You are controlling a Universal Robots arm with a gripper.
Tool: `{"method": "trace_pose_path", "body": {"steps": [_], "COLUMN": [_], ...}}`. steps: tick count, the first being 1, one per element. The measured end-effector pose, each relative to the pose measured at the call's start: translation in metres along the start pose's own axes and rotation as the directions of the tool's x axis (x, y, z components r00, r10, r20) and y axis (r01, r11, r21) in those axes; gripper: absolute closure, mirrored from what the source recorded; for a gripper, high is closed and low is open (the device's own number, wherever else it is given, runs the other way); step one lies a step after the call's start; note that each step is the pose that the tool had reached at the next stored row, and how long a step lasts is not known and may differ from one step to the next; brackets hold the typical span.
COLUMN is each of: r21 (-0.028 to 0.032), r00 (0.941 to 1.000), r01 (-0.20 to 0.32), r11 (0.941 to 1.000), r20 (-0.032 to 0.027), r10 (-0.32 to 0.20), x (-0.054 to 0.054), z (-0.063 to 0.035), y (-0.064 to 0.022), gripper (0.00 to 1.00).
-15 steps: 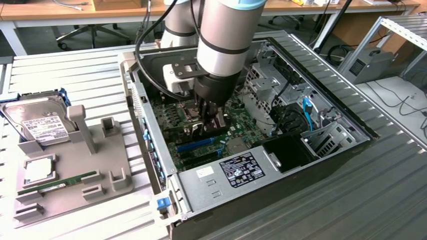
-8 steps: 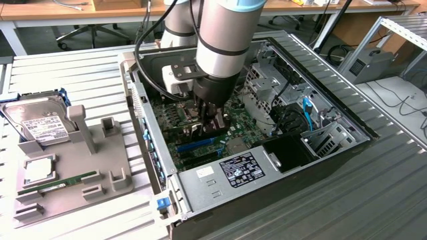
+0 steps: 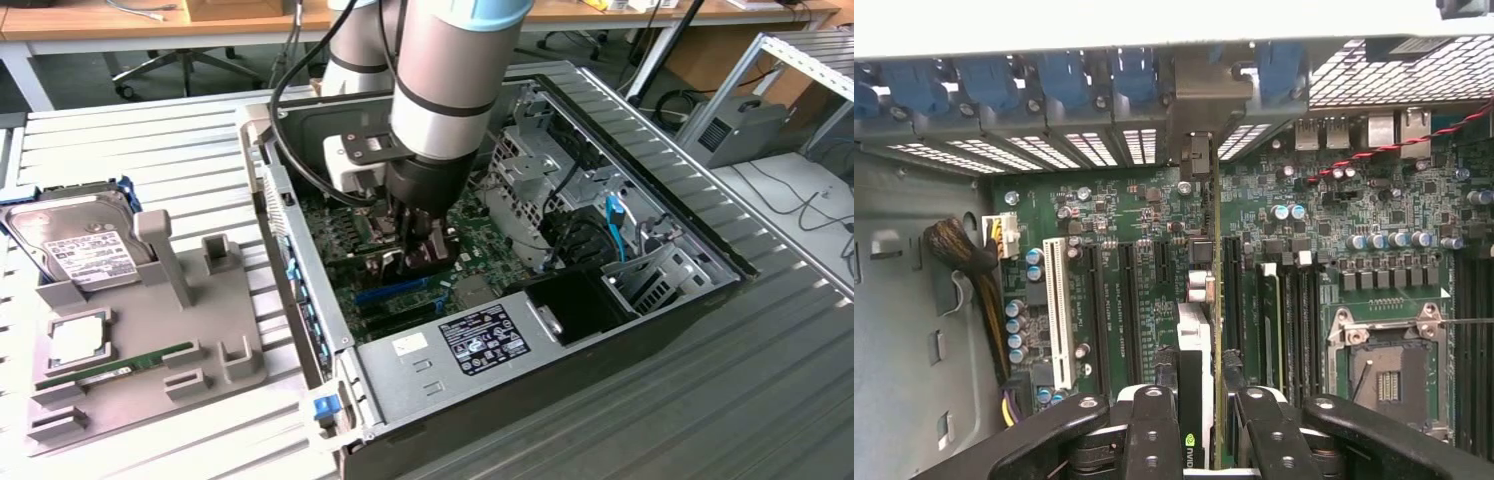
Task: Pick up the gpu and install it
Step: 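Insert the gpu into the slot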
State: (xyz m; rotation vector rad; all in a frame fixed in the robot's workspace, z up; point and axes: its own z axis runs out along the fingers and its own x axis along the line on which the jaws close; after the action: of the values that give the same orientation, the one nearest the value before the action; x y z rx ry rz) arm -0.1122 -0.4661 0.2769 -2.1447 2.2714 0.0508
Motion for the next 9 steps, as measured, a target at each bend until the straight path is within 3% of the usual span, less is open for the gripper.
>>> {"method": "trace_pose_path", "body": {"steps": [9], "r21": [0.0002], "r00": [1.0000], "r01": [0.000], "r11": [1.0000], "r20": [0.0003], "r10": [0.000], "x": [0.0000], "z": [0.0022], "y": [0.0001], "gripper": [0.73]}}
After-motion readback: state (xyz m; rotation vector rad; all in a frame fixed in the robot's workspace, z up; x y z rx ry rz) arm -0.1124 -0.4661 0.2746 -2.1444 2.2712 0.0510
